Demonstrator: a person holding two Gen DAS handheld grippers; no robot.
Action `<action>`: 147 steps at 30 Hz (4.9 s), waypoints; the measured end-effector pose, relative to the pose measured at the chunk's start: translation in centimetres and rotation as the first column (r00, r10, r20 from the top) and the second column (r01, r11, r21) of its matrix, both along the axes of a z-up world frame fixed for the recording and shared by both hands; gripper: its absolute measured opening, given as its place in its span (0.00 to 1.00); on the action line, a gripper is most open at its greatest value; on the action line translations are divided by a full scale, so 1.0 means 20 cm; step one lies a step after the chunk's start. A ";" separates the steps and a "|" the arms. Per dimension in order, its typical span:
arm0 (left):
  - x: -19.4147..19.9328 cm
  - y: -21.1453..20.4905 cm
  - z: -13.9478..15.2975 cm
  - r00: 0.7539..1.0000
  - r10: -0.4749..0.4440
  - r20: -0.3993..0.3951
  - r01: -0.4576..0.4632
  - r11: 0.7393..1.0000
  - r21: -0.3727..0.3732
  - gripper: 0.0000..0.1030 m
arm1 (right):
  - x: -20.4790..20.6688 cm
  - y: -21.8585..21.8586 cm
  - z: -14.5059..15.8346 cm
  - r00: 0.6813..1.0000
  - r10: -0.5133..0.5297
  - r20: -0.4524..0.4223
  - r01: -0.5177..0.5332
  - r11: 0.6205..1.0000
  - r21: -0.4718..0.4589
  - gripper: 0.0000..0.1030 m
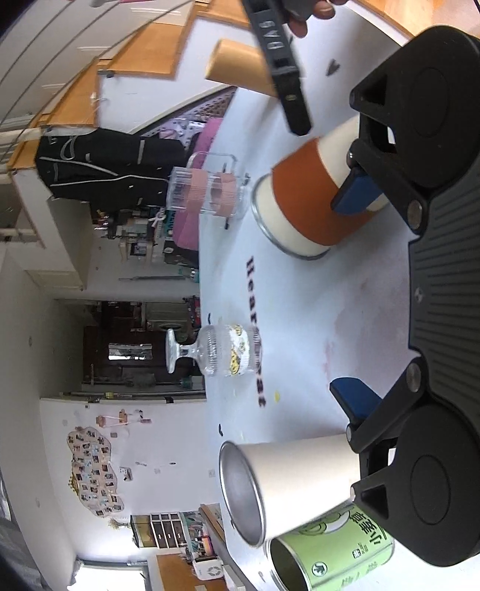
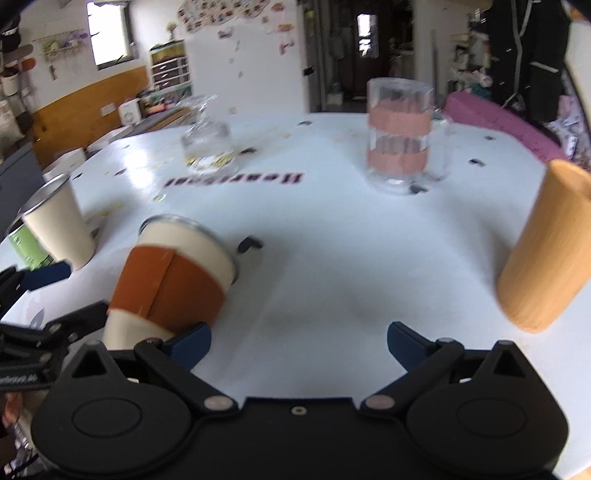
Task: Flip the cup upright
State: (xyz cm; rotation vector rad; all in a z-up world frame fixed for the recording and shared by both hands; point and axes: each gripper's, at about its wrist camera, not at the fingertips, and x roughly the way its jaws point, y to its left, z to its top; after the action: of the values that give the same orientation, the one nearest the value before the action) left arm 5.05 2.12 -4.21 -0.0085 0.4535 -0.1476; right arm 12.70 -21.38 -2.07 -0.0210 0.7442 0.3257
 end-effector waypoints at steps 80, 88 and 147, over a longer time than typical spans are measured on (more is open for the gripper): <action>-0.10 -0.26 -0.20 0.972 -0.235 -0.005 0.234 0.969 -0.077 0.65 | 0.01 -0.22 -0.12 0.913 -0.157 0.378 0.166 0.986 0.009 0.71; -0.10 -0.26 -0.20 0.972 -0.235 -0.005 0.234 0.969 -0.077 0.65 | 0.08 -0.33 -0.14 0.892 -0.229 0.390 0.244 0.970 0.012 0.71; -0.11 -0.44 0.13 0.985 -0.111 0.132 0.115 0.993 -0.024 1.00 | -0.78 -0.39 0.12 0.789 -0.354 0.503 0.399 0.917 0.020 0.98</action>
State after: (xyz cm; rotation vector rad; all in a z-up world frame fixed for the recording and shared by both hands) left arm 2.80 -6.68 -1.67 -0.0042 0.3212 -0.2659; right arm -2.85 -29.09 0.40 -0.0368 0.2305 -0.1040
